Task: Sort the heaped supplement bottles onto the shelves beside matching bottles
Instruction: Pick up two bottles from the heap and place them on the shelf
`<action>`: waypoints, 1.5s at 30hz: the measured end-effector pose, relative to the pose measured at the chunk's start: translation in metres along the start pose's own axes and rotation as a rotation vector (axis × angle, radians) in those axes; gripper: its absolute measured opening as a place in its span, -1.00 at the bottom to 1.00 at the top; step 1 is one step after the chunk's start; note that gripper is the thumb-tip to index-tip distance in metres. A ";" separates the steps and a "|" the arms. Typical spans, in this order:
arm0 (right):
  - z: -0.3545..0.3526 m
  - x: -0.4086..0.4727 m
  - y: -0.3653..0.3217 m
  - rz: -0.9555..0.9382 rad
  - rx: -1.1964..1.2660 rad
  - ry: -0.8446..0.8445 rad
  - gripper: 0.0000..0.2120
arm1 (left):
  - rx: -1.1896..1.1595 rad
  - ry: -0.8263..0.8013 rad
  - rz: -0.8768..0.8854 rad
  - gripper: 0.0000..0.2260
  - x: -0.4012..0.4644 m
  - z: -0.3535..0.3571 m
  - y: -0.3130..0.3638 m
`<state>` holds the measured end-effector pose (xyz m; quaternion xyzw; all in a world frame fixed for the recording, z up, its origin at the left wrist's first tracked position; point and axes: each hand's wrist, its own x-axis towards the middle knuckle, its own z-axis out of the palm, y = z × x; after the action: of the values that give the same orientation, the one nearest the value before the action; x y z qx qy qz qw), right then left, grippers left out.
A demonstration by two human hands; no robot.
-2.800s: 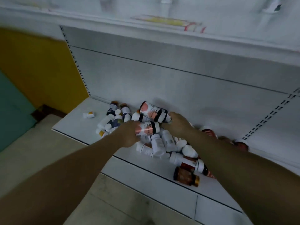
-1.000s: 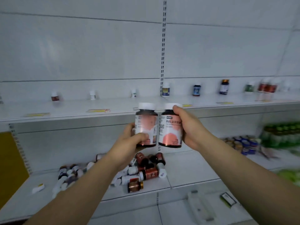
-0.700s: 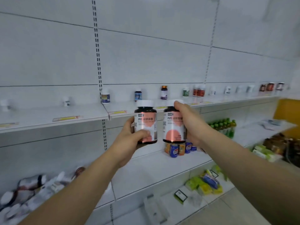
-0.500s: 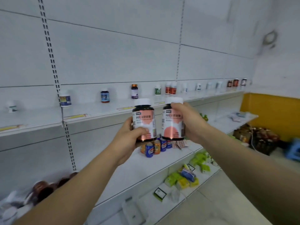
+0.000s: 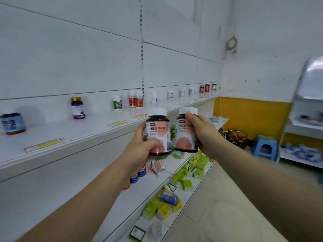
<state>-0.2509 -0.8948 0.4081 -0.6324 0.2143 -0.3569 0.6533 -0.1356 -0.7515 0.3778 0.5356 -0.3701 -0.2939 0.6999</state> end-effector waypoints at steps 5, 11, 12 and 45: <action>-0.069 0.062 0.001 -0.004 -0.014 0.135 -0.74 | -0.020 -0.125 -0.033 -0.30 0.092 0.052 -0.019; -0.185 0.127 0.007 -0.020 -0.047 0.268 -0.75 | -0.044 -0.299 -0.061 -0.26 0.200 0.148 -0.068; -0.208 0.139 0.009 -0.027 -0.045 0.287 -0.74 | -0.040 -0.315 -0.061 -0.25 0.218 0.168 -0.077; -0.722 0.779 0.042 -0.070 -0.176 0.348 -0.74 | 0.011 -0.367 -0.007 -0.39 0.939 0.564 -0.269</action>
<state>-0.2618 -1.9572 0.4222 -0.6229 0.3323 -0.4634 0.5356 -0.0897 -1.8779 0.3948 0.4779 -0.4913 -0.3874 0.6166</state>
